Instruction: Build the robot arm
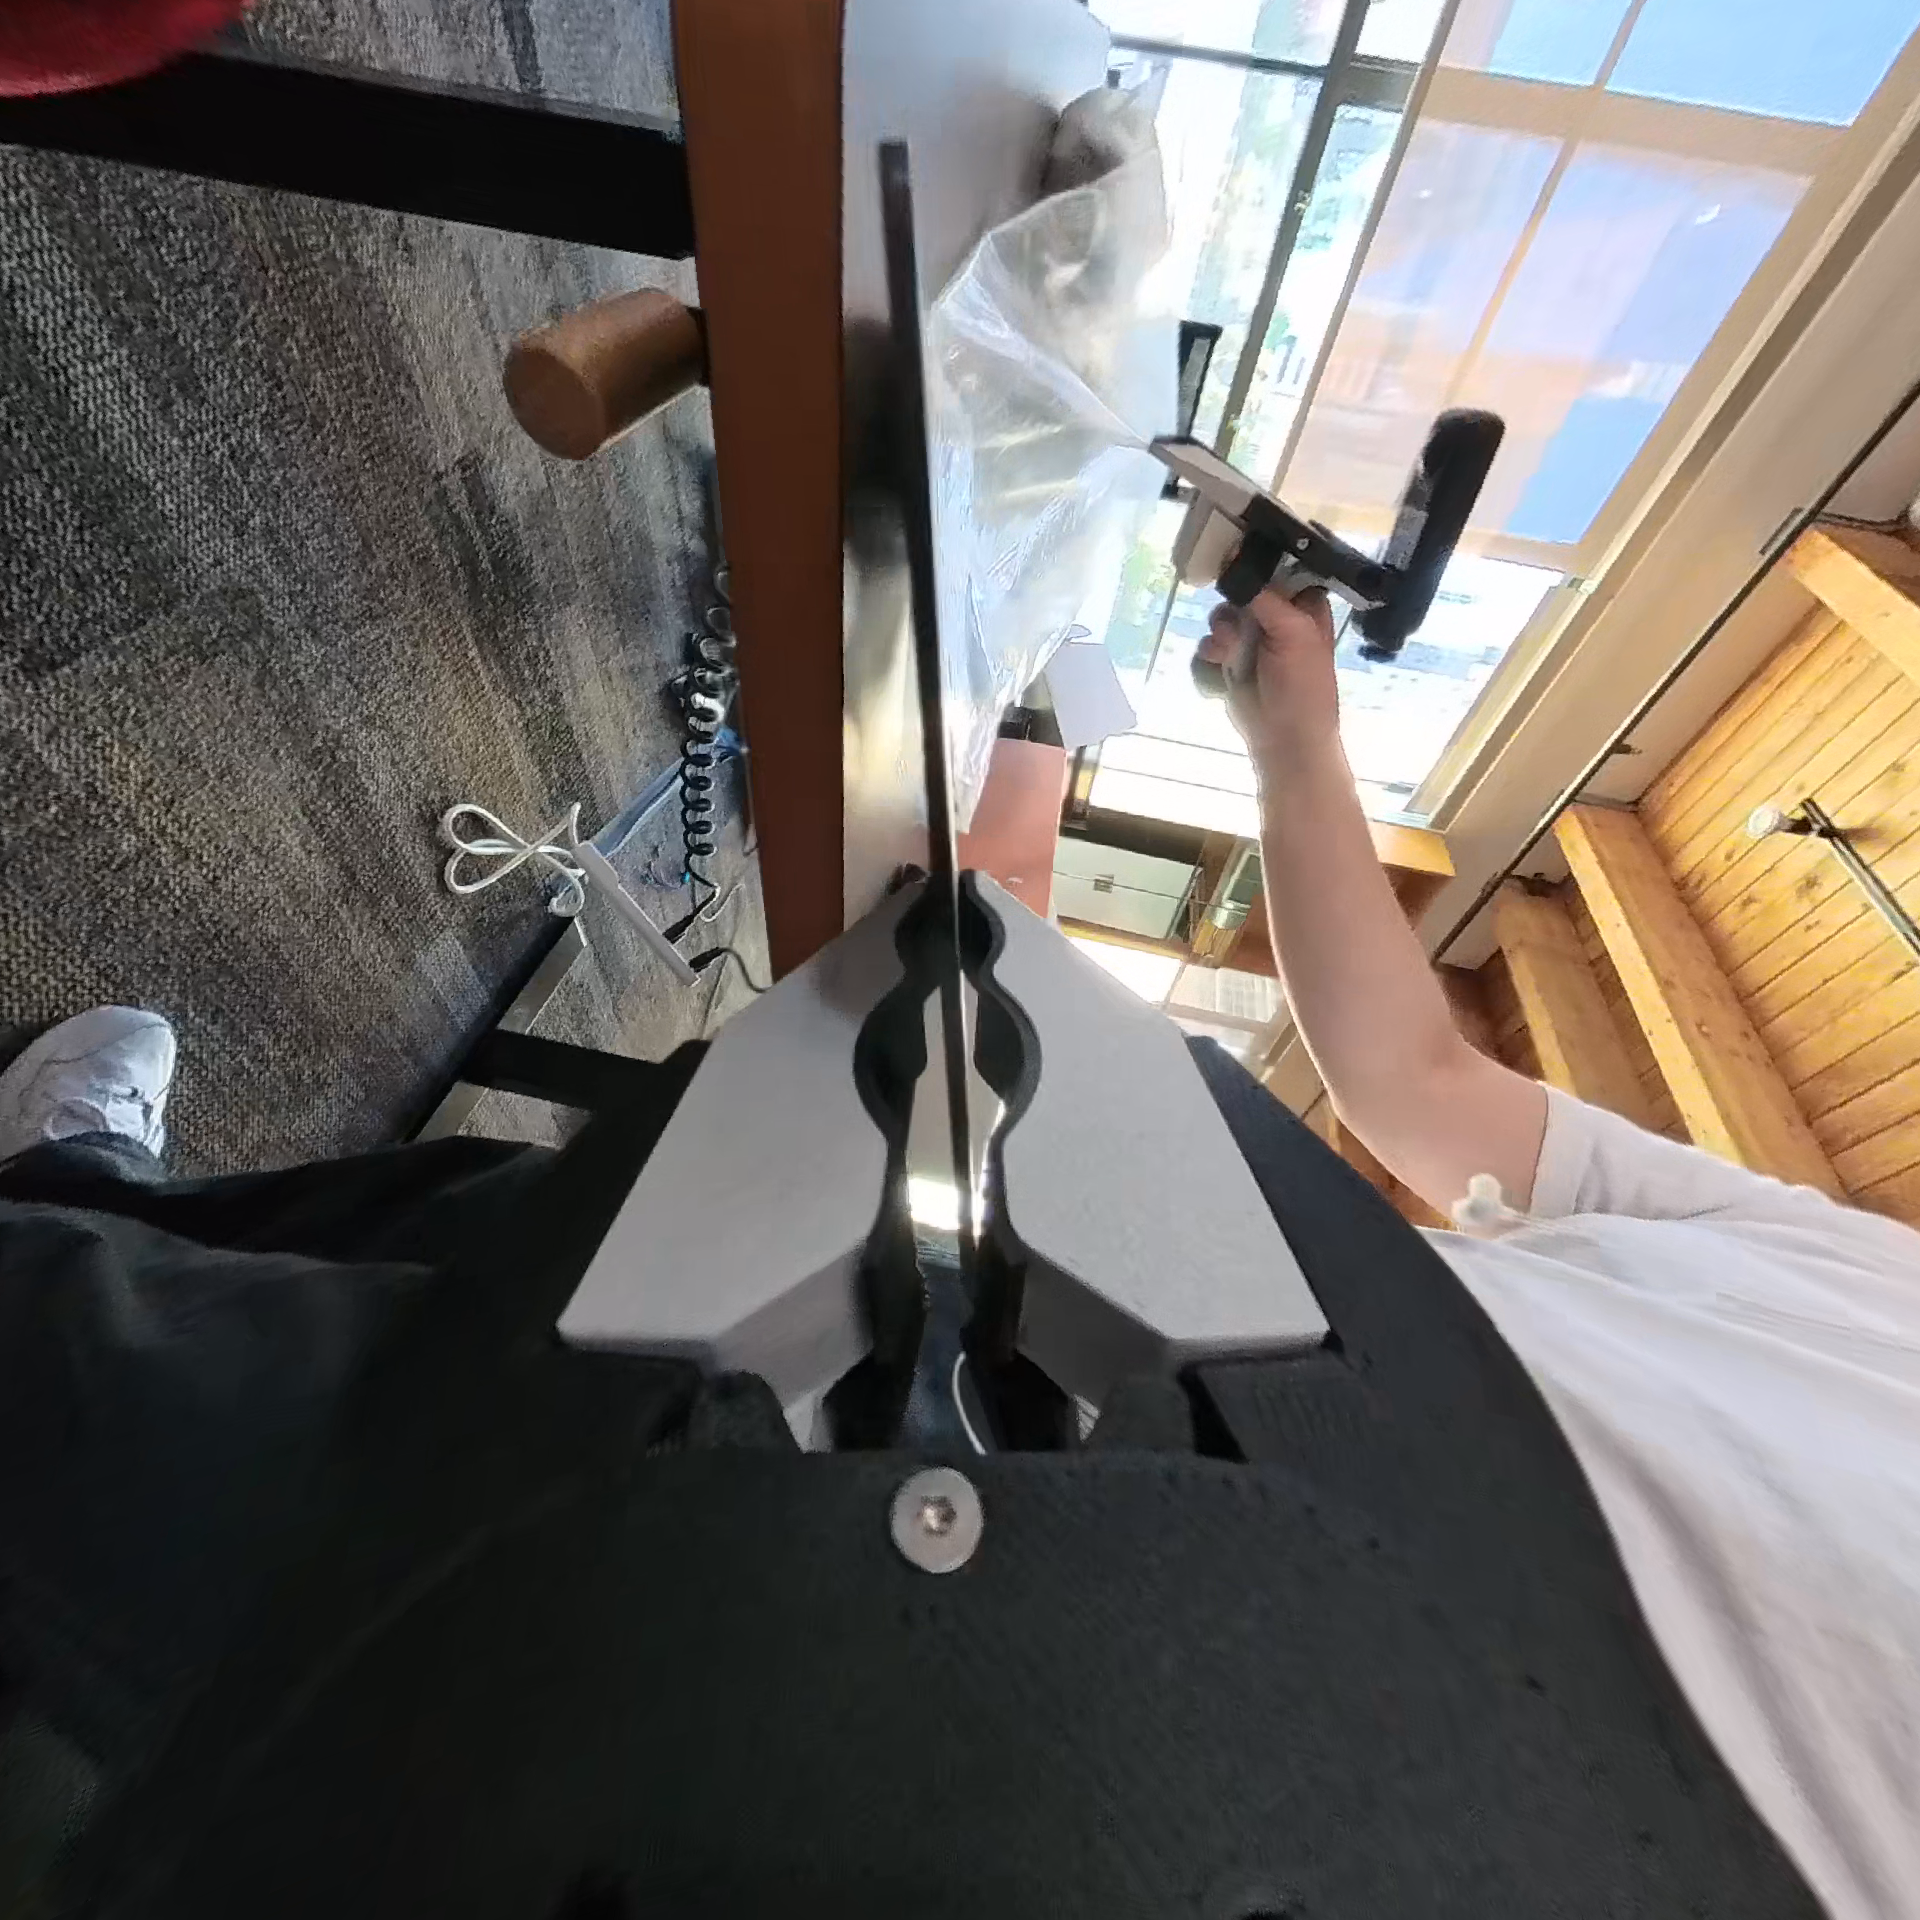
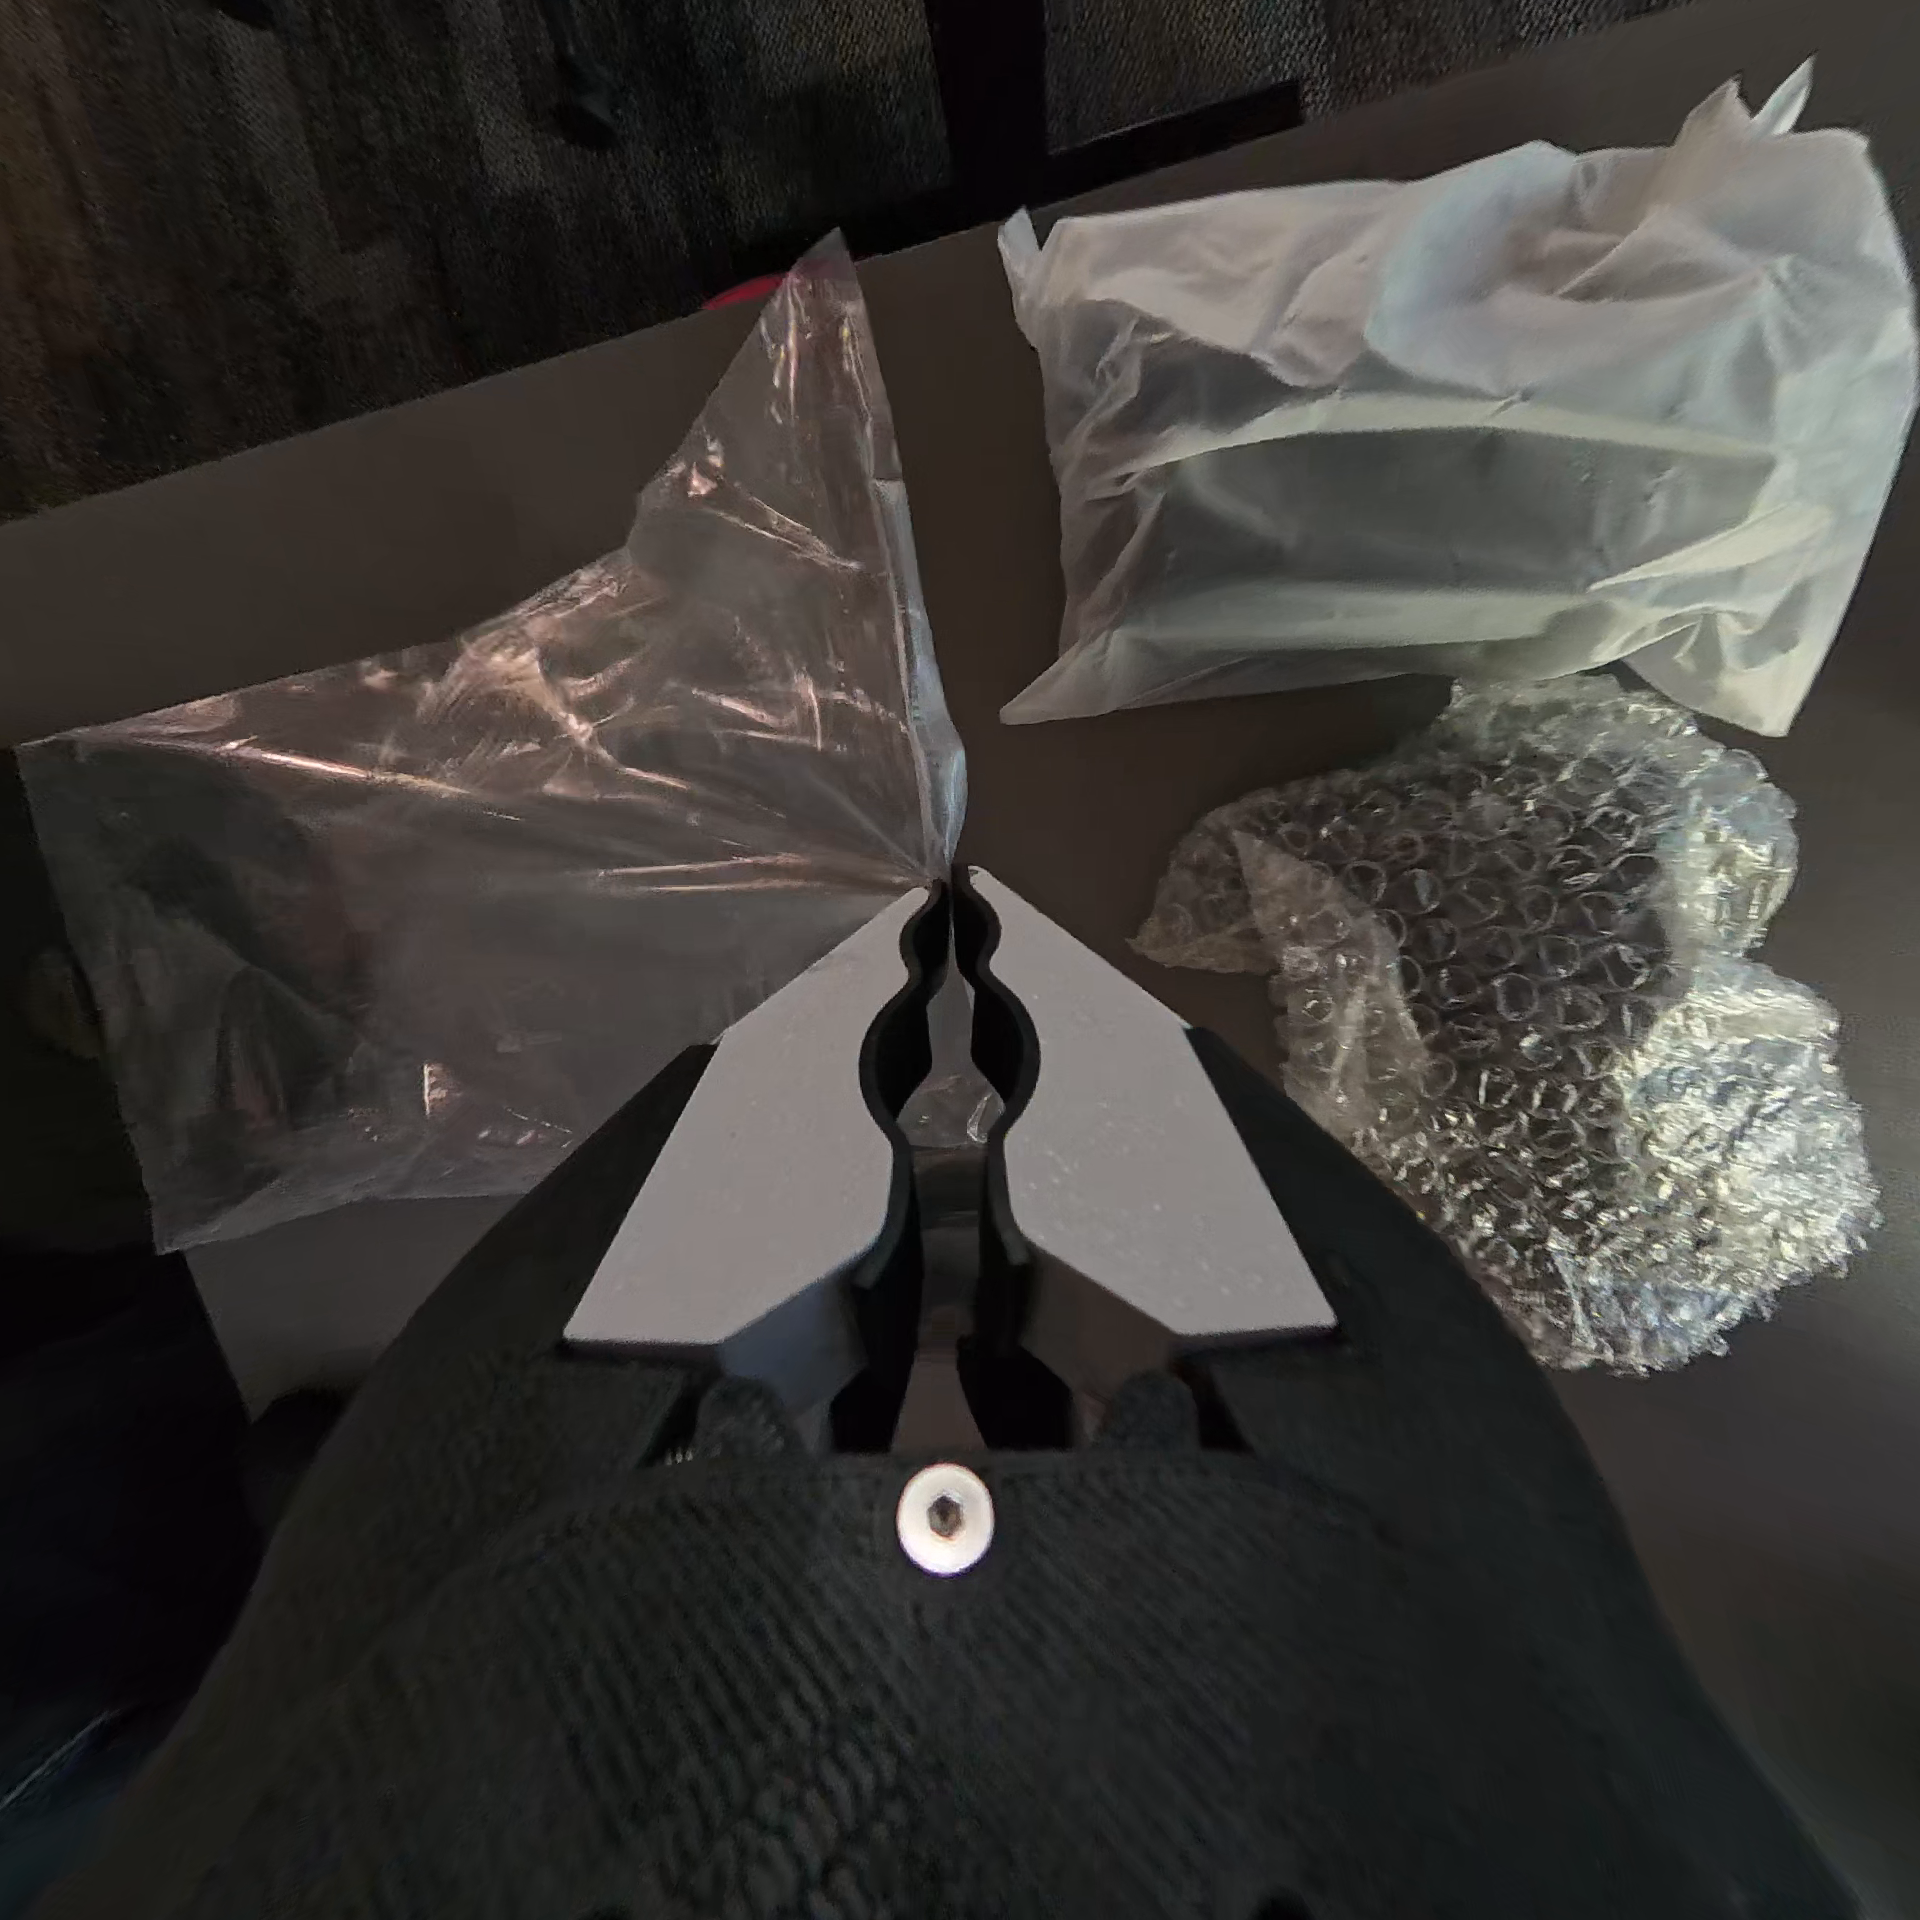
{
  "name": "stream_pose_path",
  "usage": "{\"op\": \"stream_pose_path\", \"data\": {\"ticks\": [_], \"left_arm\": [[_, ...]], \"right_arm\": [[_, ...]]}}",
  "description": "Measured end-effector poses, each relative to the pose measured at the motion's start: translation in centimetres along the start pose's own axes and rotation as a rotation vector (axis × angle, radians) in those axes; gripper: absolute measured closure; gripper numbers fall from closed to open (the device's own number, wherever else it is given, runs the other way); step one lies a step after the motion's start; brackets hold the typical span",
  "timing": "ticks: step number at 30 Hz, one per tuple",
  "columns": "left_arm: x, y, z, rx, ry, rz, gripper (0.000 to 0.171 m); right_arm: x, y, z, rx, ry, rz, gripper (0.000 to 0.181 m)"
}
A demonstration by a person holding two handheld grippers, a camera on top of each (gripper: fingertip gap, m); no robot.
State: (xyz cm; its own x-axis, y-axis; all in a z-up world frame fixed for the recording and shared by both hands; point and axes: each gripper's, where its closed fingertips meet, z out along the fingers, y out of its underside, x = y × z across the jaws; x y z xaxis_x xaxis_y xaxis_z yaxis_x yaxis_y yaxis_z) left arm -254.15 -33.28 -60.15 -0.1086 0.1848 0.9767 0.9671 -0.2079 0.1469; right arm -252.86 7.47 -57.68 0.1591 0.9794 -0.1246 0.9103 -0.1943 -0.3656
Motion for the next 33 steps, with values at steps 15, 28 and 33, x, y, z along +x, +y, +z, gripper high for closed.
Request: {"op": "stream_pose_path", "data": {"ticks": [15,28,33], "left_arm": [[2.8,-0.9,-4.4,-0.050,-0.091,0.008,0.170],[2.3,-0.6,-3.7,-0.084,-0.093,-0.103,0.171],[2.5,-0.5,-3.6,-0.117,-0.110,-0.153,0.170]], "right_arm": [[6.5,0.9,-1.4,-0.083,0.338,-0.150,0.175],[-24.4,7.3,-3.3,0.339,-0.199,-0.750,0.097],[-29.9,10.1,2.6,0.427,-0.047,-1.087,0.099]]}}
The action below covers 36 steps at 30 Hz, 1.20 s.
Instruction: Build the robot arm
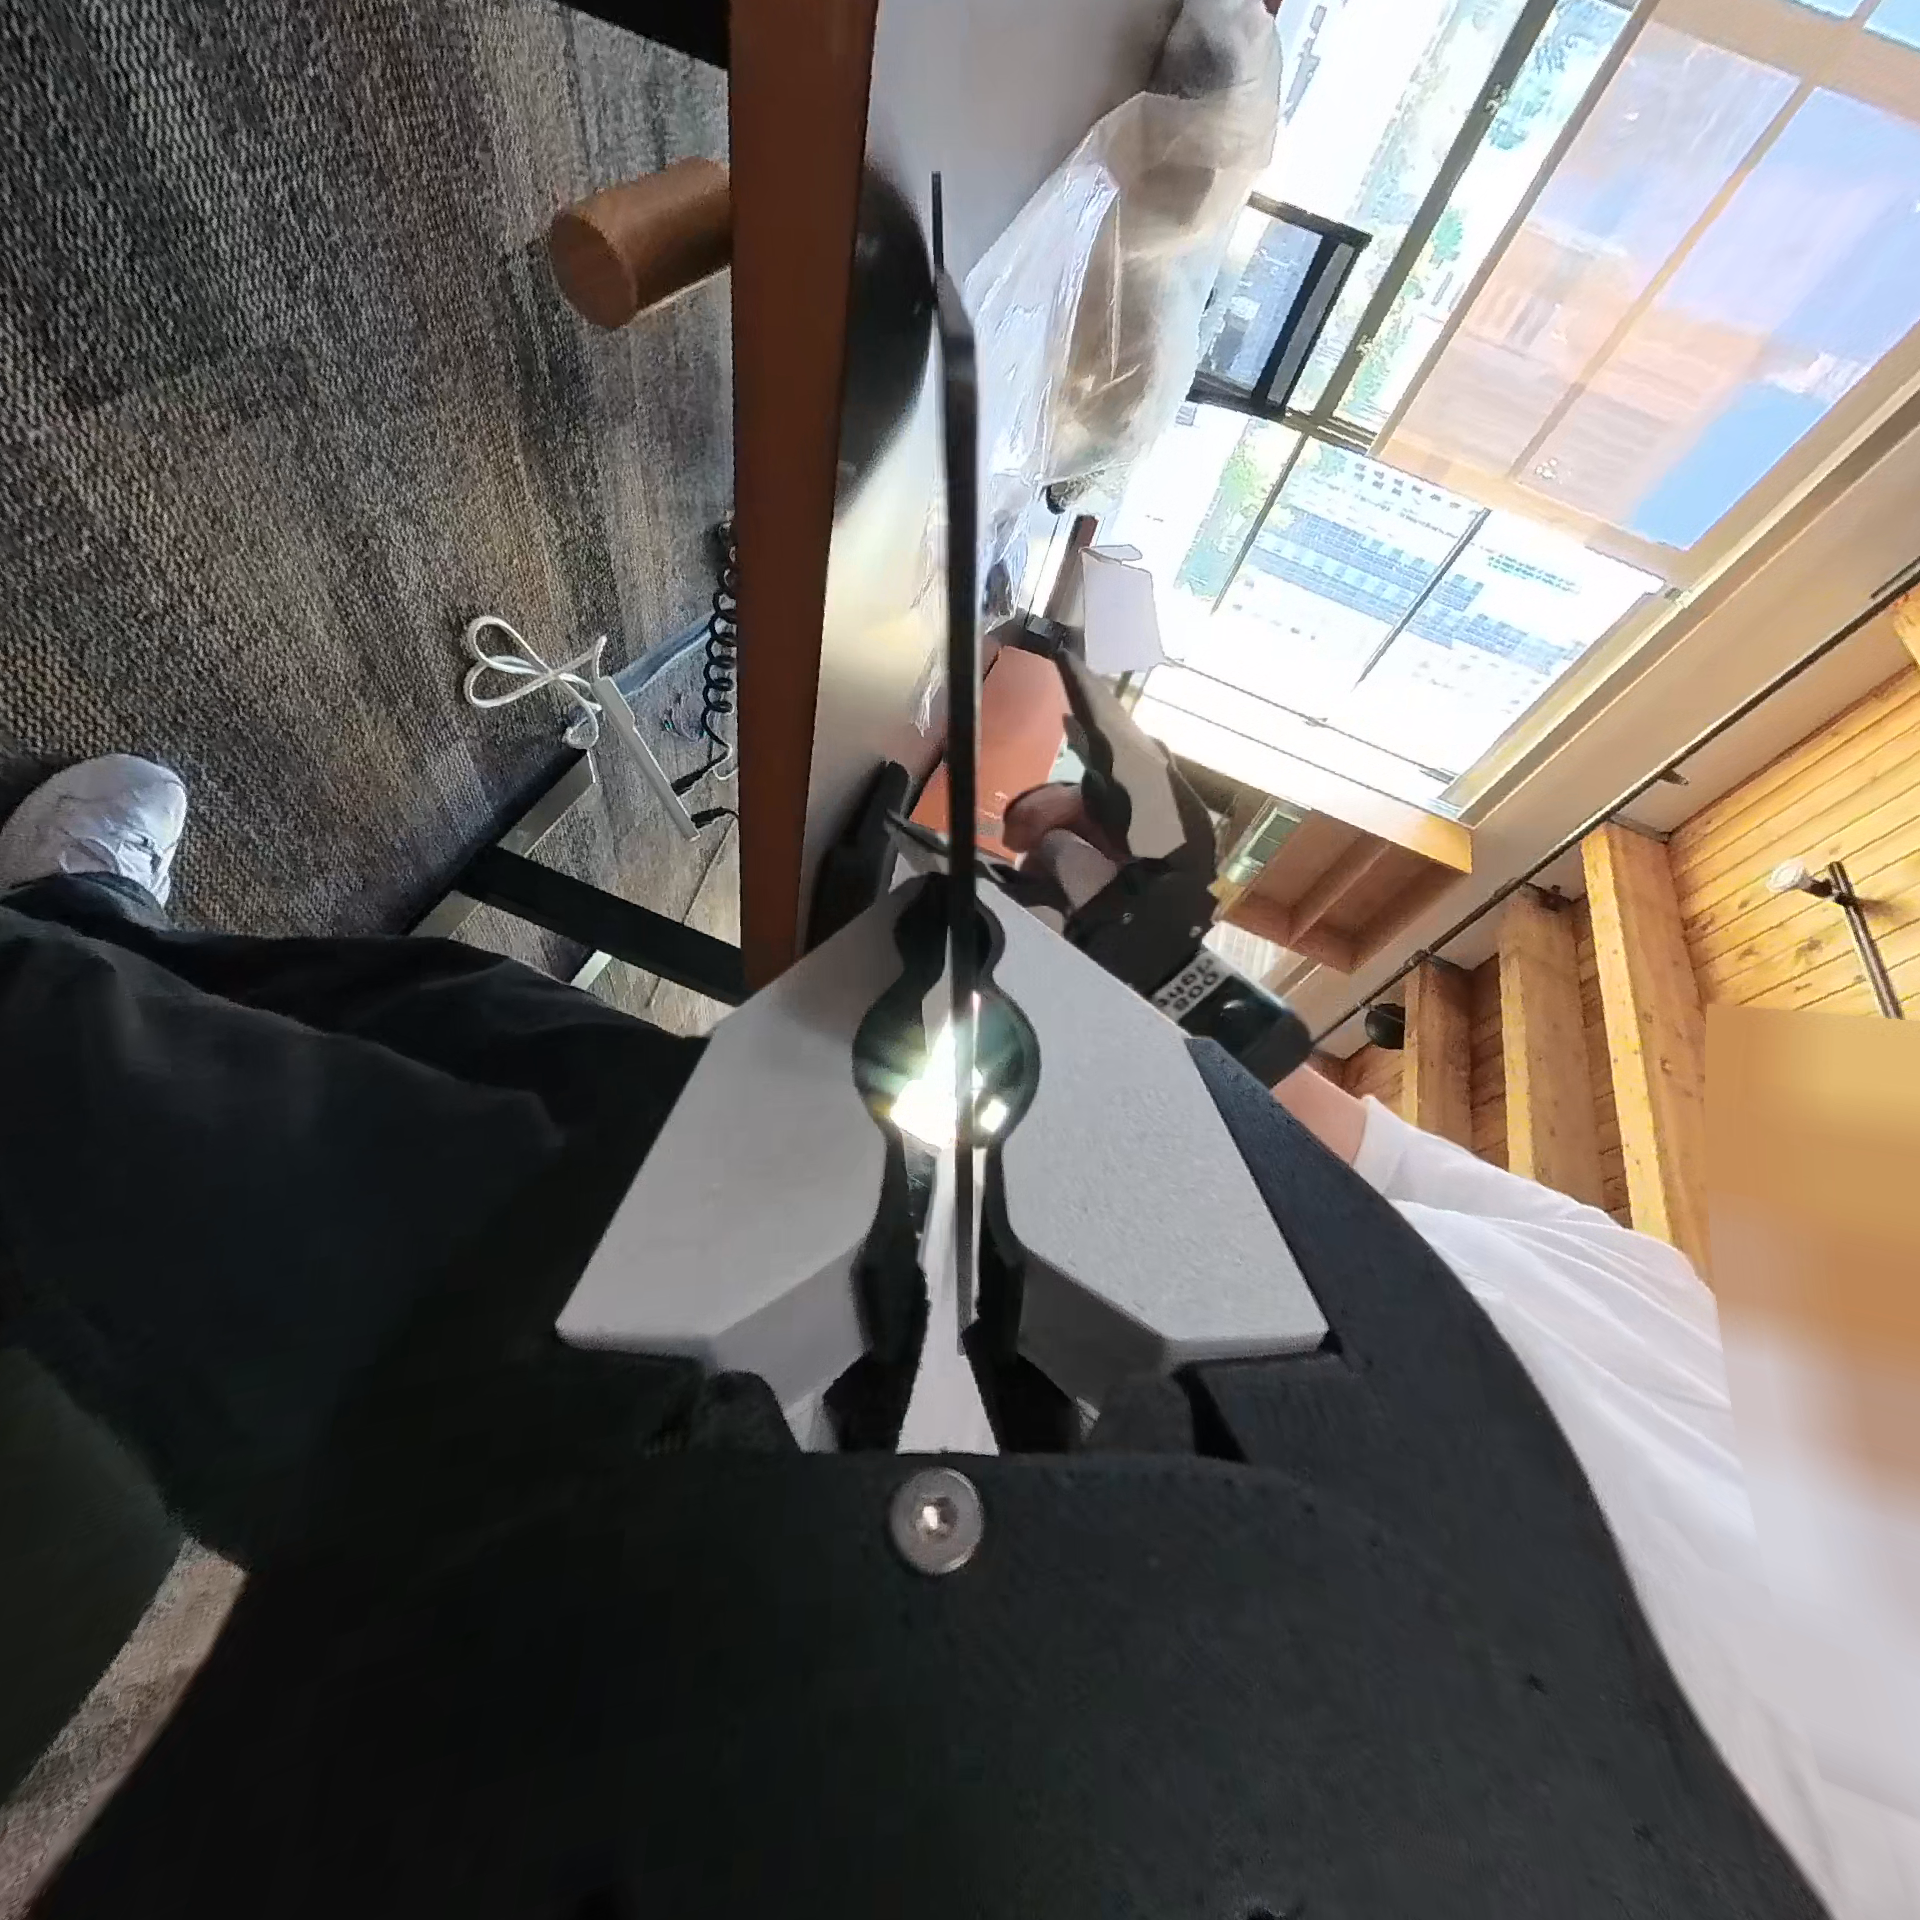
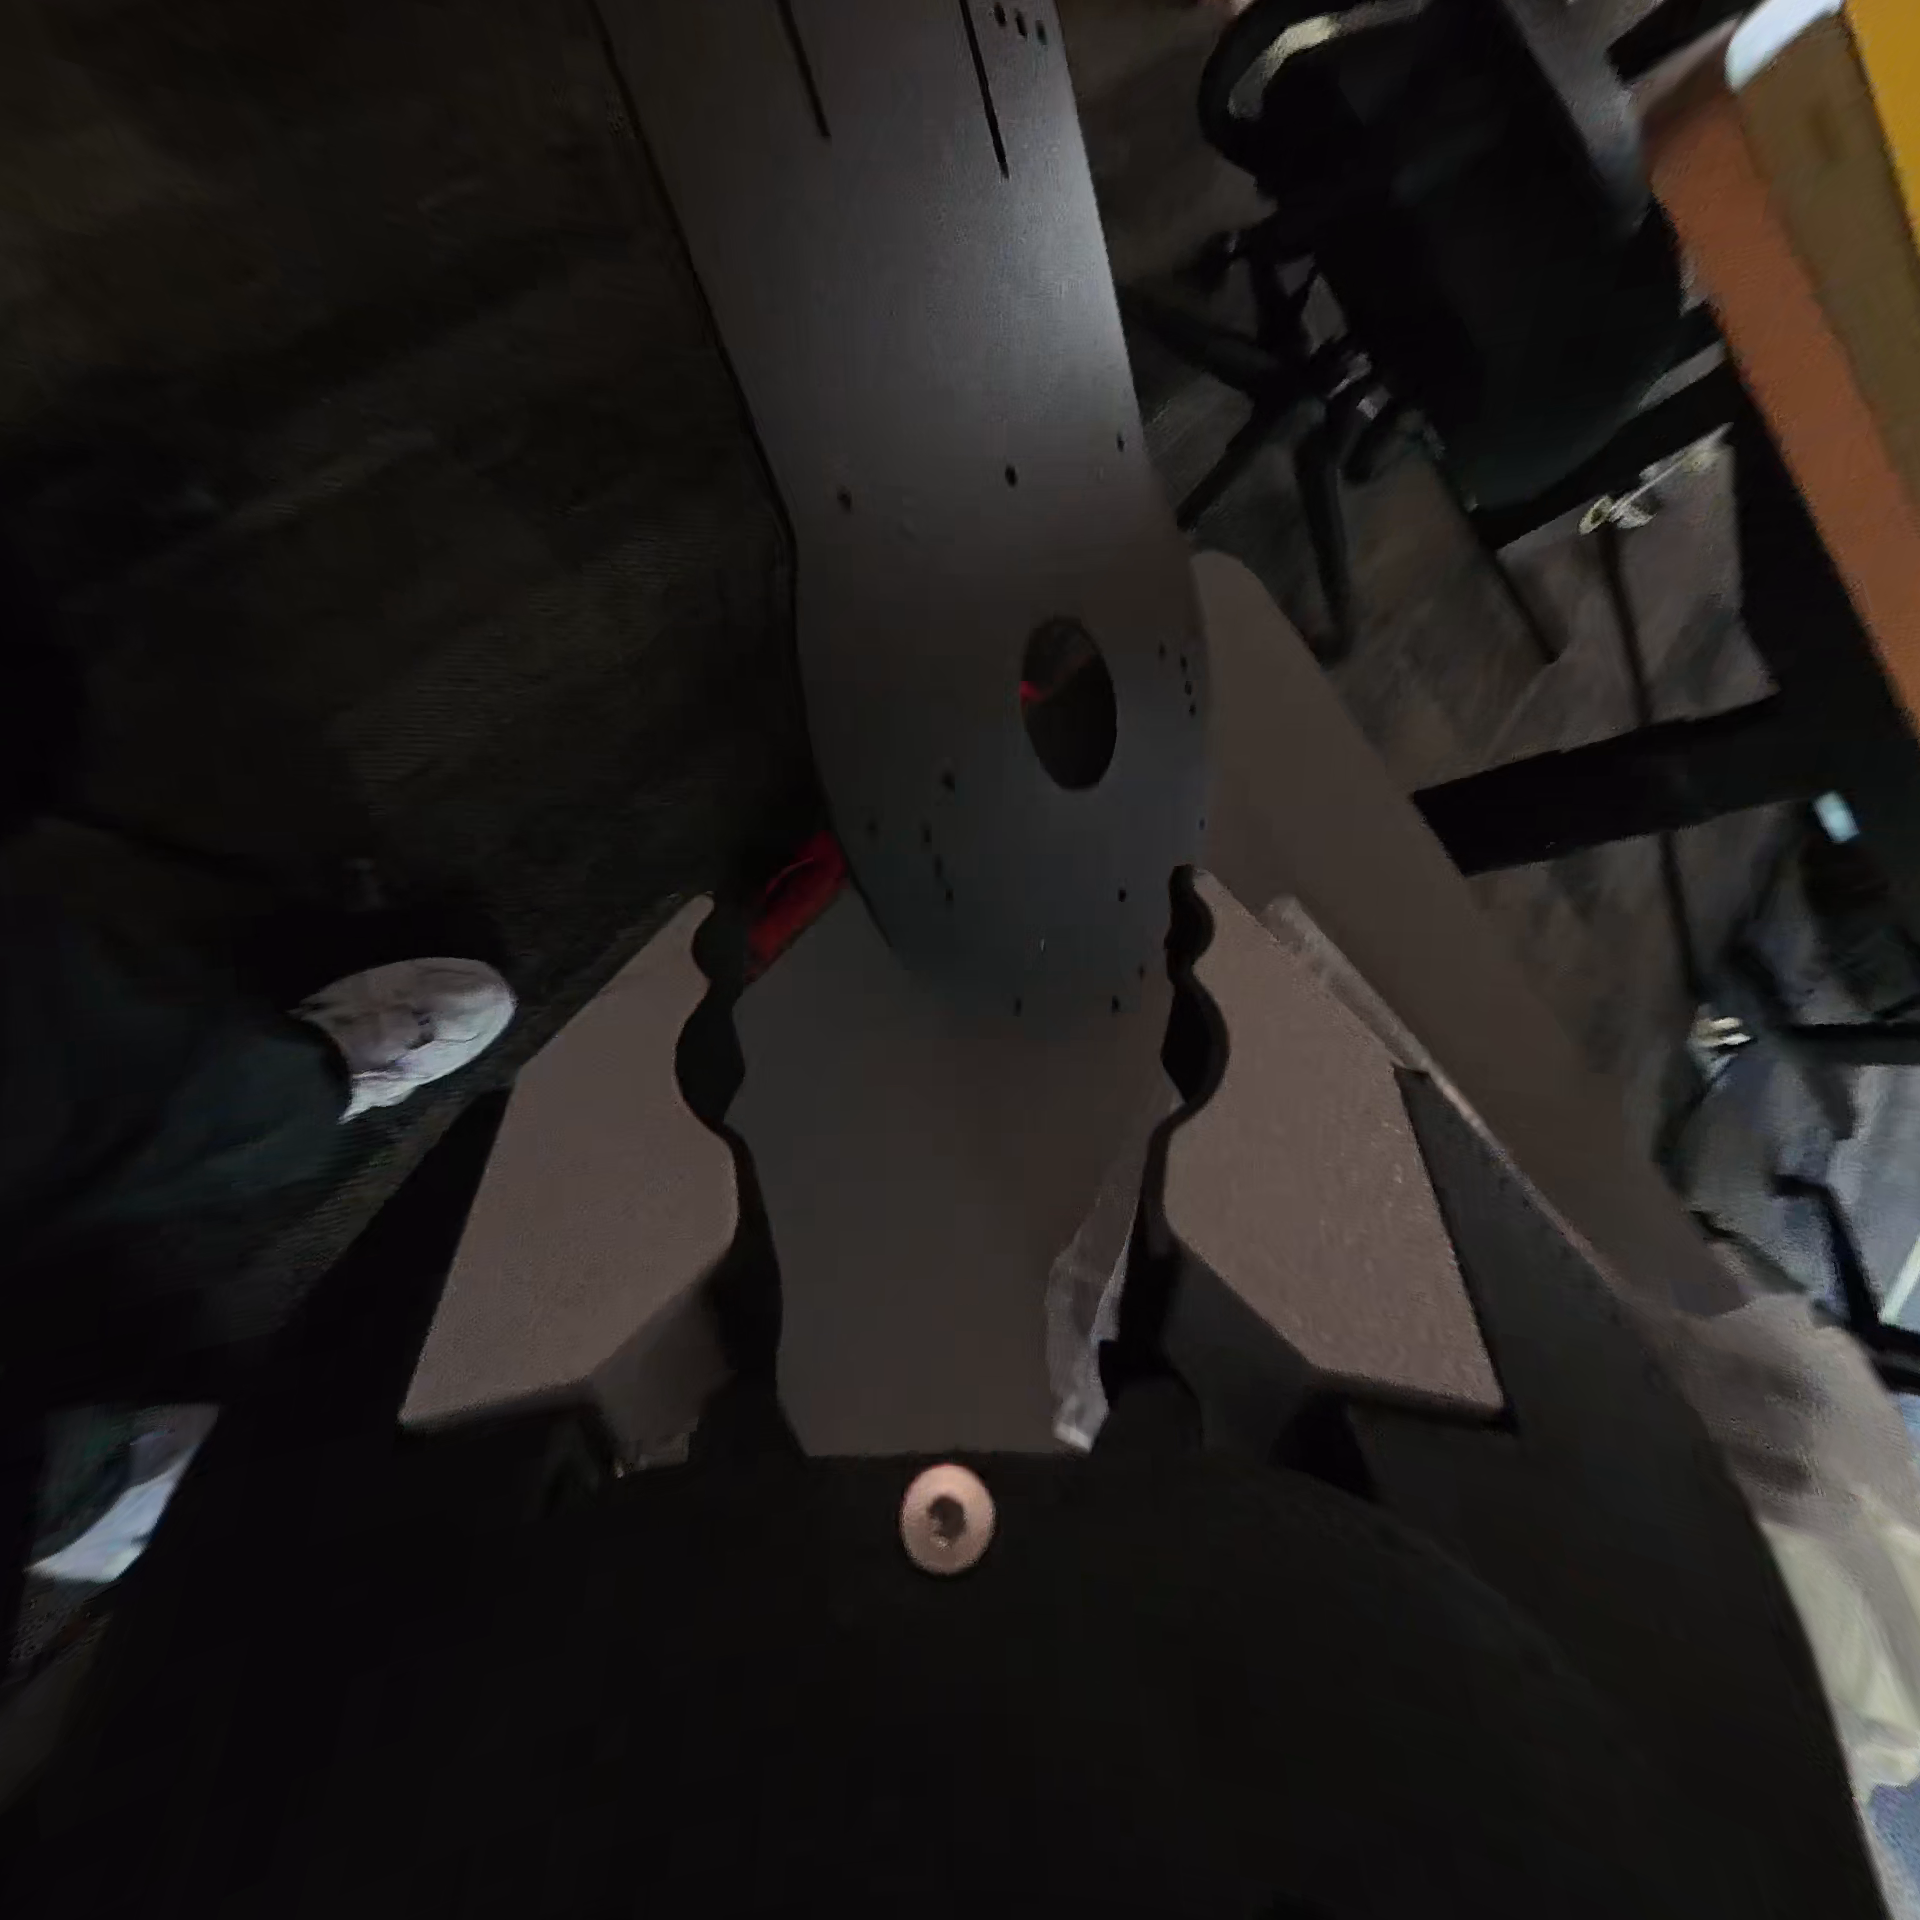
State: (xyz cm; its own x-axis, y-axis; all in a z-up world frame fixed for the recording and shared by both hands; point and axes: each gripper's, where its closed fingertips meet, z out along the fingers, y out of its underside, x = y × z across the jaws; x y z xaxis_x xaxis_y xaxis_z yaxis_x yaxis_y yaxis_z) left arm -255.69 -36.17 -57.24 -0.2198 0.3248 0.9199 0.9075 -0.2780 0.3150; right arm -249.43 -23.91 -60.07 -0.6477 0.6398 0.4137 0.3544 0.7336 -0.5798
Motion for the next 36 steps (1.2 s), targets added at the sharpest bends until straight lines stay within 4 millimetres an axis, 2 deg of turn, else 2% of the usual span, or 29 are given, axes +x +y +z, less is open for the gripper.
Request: {"op": "stream_pose_path", "data": {"ticks": [3,4,6,9,12,15,18,25,30,33,36], "left_arm": [[0.3,0.3,0.2,-0.026,-0.001,-0.033,0.170],[0.5,0.4,0.3,-0.034,0.002,-0.044,0.170],[0.8,0.7,0.5,-0.048,0.012,-0.068,0.171],[1.3,1.3,0.9,-0.071,0.022,-0.080,0.171],[2.5,1.5,1.2,-0.068,0.086,-0.122,0.171],[3.6,1.7,1.3,-0.058,0.128,-0.177,0.171],[4.7,2.5,1.5,-0.072,0.155,-0.197,0.171],[9.0,4.9,3.5,-0.130,0.285,-0.189,0.171],[12.9,5.8,7.5,-0.233,0.334,-0.131,0.171],[17.1,6.5,10.7,-0.328,0.359,-0.033,0.171],[22.6,8.6,14.1,-0.425,0.420,0.089,0.171]], "right_arm": [[0.5,-1.3,2.1,0.011,0.091,-0.042,0.112],[0.6,-1.2,2.9,-0.006,0.112,-0.058,0.121],[1.0,-1.0,4.0,-0.039,0.160,-0.104,0.128],[1.9,-1.9,4.3,-0.024,0.191,-0.108,0.163],[3.7,-2.3,3.6,-0.019,0.251,-0.139,0.177],[4.4,-2.5,2.9,-0.034,0.199,-0.230,0.180],[5.0,-3.0,1.3,-0.037,0.164,-0.319,0.181],[8.0,-3.2,-5.4,-0.075,0.177,-0.377,0.180],[11.4,-1.3,-11.3,-0.186,0.268,-0.430,0.180],[14.7,-0.2,-16.8,-0.283,0.366,-0.447,0.181],[18.2,0.0,-24.3,-0.376,0.509,-0.472,0.181]]}}
